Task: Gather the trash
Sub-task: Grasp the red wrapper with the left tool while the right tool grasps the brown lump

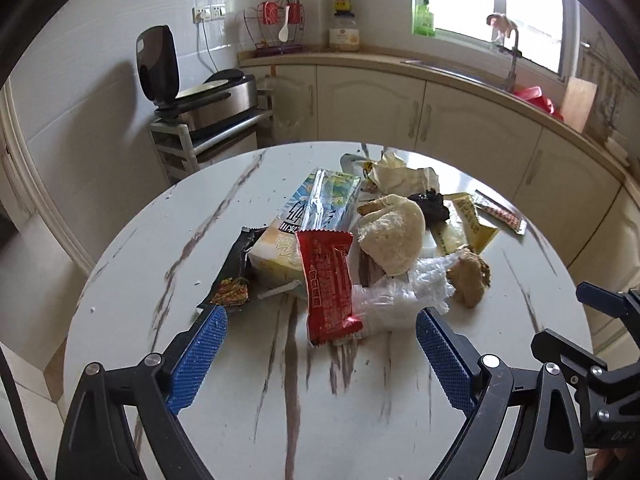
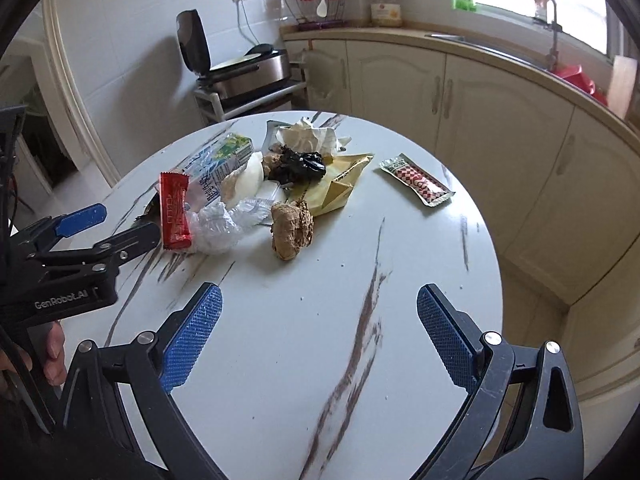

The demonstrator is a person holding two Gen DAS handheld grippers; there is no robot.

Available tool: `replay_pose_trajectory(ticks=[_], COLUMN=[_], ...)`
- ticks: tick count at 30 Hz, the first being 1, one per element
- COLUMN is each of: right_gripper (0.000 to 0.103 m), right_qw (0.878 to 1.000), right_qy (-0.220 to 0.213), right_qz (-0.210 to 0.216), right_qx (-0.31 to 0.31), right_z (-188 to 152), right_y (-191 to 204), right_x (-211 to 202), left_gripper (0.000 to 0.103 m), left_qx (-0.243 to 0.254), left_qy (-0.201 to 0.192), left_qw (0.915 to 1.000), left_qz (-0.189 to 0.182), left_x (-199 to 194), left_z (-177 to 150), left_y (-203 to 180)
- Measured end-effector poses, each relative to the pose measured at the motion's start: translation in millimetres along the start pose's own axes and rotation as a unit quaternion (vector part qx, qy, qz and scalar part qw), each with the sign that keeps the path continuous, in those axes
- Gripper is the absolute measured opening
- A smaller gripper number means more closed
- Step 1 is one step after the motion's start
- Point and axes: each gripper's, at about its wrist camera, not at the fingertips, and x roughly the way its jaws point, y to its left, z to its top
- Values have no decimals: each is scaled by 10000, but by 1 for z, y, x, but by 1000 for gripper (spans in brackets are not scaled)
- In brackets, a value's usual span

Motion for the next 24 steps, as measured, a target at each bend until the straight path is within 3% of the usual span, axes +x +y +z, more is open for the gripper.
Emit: replay_pose_trajectory(ticks=[2, 4, 6, 8, 9, 10, 14, 20, 23, 24], right_gripper=[98, 98, 98, 98, 98, 98, 97, 72, 33, 32], right_qw=[9999, 9998, 9996, 9993, 9992, 9990, 9985, 9971, 9964, 9967], right_qy=[78, 131, 193, 240, 271, 298, 426, 575, 606, 565], right_qz=[6, 54, 113, 171, 180, 179, 201, 278, 431, 416], right_qx=[-74, -113, -170, -213, -240, -268, -286, -402, -399, -417], right_z=[7, 12, 17, 21, 24, 26, 34, 40, 36, 33], right_y=[-1, -1, 1, 2, 4, 5, 9, 15, 16, 17], right_x=[11, 19, 28, 35, 39, 44, 59, 71, 72, 68], left_gripper=[91, 80, 61, 52, 31, 21, 16, 16, 16, 16], left_qx=[-12, -25, -122, -210, -235, -203, -185, -217, -198, -197], left_qy=[127, 242, 382, 472, 462, 505, 451, 288, 200, 167], left_qw=[9999, 9997, 9992, 9982, 9981, 9977, 9977, 9978, 9981, 9980], left_qz=[65, 86, -47, -291, -344, -408, -479, -557, -555, -583], left_x=[21, 42, 55, 63, 63, 67, 66, 41, 22, 15], left_z=[18, 27, 33, 37, 38, 39, 38, 18, 7, 5], left_y=[-2, -4, 0, 6, 8, 10, 20, 35, 38, 39])
